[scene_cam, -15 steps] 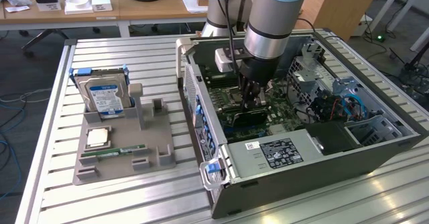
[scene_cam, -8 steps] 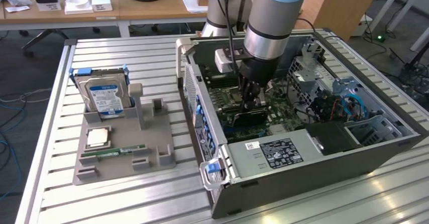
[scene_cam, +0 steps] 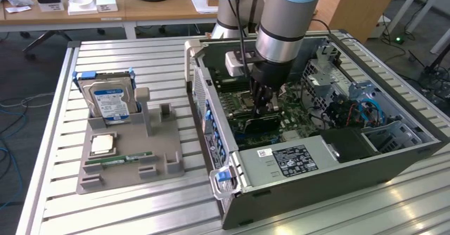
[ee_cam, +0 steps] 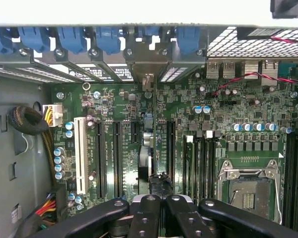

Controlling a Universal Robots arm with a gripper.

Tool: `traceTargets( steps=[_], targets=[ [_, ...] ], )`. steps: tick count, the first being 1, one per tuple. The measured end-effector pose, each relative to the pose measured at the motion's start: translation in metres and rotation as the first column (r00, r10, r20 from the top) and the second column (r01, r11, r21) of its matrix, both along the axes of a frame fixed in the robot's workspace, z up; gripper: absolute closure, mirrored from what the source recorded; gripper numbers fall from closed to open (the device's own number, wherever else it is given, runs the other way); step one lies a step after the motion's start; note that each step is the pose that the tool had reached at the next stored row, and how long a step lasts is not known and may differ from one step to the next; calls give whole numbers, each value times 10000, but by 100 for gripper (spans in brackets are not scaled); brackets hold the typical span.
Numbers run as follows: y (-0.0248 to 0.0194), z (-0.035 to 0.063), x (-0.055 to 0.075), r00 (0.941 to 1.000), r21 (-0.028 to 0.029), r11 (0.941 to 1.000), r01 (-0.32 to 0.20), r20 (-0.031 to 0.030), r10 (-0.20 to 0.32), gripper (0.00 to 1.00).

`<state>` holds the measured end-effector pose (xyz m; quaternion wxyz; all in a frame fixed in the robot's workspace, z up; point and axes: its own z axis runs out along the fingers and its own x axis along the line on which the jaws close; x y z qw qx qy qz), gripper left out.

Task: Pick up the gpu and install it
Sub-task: 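Press down on the gpu until it lock into place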

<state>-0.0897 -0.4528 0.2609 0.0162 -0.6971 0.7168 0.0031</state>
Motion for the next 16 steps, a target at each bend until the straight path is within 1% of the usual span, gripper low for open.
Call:
traceTargets(
  steps=[16],
  targets=[
    [1,-11,-6,10000,4,10000,0,4,0,89]
  ],
)
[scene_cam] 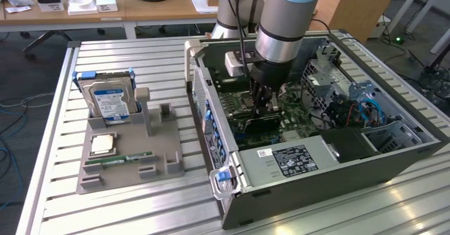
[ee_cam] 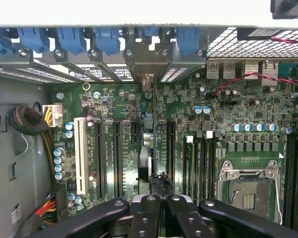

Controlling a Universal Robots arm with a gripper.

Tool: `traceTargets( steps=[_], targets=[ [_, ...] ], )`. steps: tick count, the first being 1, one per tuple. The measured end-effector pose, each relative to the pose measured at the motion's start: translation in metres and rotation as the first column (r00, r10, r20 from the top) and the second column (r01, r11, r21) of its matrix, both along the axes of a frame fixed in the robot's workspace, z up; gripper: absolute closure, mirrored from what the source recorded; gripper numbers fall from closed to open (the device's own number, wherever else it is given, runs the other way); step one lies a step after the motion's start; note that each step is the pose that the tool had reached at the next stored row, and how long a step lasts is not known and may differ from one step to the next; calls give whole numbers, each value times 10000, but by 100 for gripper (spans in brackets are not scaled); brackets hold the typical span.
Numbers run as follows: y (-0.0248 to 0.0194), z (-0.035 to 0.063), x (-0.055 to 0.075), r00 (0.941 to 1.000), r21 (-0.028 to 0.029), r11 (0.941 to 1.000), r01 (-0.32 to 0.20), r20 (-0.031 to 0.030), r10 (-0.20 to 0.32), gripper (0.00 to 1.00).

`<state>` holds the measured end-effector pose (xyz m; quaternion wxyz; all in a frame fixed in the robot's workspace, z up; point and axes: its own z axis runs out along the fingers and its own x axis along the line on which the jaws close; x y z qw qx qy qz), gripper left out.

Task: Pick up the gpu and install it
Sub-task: 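Press down on the gpu until it lock into place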

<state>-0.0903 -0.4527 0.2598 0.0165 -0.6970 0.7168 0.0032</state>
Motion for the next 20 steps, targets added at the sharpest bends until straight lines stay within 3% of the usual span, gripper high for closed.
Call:
traceTargets(
  steps=[20],
  targets=[
    [12,-2,-12,10000,0,10000,0,-2,0,89]
  ],
)
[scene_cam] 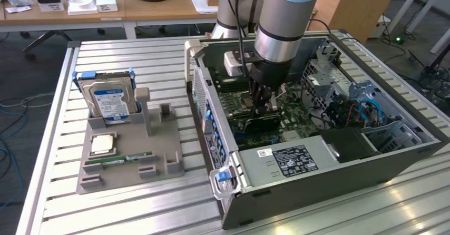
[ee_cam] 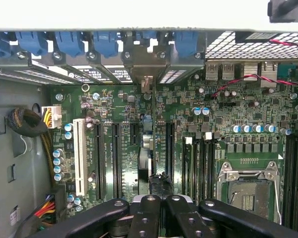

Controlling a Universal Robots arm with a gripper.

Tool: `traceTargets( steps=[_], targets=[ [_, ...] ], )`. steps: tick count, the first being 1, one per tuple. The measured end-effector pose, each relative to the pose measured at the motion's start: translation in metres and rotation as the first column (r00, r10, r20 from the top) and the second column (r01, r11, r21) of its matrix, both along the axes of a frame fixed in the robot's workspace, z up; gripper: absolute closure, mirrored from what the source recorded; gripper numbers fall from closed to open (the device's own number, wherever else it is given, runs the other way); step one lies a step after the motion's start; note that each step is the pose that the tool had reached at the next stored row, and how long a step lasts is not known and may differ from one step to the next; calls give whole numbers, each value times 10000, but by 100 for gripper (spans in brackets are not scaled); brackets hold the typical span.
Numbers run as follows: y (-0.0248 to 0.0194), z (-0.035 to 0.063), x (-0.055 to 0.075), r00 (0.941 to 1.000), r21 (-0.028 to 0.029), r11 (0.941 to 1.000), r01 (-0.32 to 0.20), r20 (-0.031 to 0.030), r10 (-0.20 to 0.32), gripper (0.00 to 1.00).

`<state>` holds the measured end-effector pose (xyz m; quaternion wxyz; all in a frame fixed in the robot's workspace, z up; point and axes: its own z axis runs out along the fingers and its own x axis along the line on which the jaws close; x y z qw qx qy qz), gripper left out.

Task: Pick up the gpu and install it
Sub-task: 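Press down on the gpu until it lock into place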

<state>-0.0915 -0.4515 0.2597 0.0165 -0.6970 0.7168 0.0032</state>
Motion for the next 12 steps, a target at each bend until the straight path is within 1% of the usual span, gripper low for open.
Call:
traceTargets(
  steps=[12],
  targets=[
    [-7,2,0,10000,0,10000,0,1,0,89]
  ],
)
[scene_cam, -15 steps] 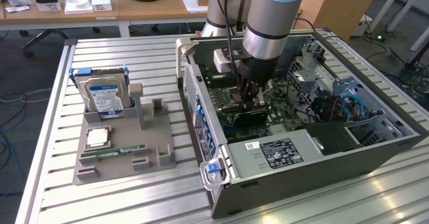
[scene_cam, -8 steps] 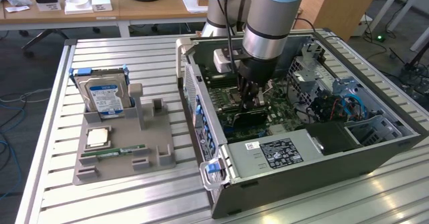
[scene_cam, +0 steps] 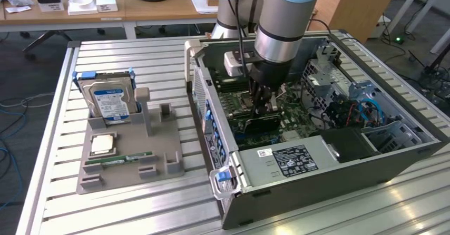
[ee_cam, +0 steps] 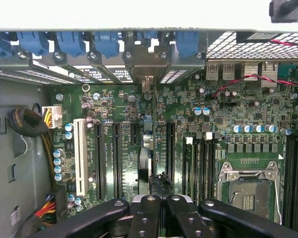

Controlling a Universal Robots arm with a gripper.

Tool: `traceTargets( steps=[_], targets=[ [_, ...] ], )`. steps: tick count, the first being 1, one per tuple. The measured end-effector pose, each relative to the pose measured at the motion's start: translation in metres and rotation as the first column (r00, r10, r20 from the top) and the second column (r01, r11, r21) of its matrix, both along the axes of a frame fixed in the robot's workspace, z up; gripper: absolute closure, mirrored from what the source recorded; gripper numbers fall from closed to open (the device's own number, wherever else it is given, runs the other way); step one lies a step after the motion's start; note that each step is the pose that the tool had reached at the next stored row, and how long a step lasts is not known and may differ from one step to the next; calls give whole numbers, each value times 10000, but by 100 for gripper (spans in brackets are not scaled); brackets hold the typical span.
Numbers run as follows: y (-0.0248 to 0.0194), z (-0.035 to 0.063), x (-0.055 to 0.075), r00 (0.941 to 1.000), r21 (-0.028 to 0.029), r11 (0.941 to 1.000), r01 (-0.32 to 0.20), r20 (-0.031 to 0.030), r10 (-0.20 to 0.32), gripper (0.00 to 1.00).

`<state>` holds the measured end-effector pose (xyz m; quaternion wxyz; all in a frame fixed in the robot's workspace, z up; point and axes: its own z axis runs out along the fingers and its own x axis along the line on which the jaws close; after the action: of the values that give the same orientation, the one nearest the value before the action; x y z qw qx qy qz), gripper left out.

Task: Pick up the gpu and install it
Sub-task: 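Press down on the gpu until it lock into place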

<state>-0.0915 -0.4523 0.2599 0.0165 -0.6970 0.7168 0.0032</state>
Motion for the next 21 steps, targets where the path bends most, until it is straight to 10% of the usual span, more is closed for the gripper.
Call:
traceTargets(
  steps=[11,21],
  targets=[
    [1,20,0,10000,22,10000,0,8,0,89],
    [0,271,1,10000,1,10000,1,0,-1,89]
  ],
)
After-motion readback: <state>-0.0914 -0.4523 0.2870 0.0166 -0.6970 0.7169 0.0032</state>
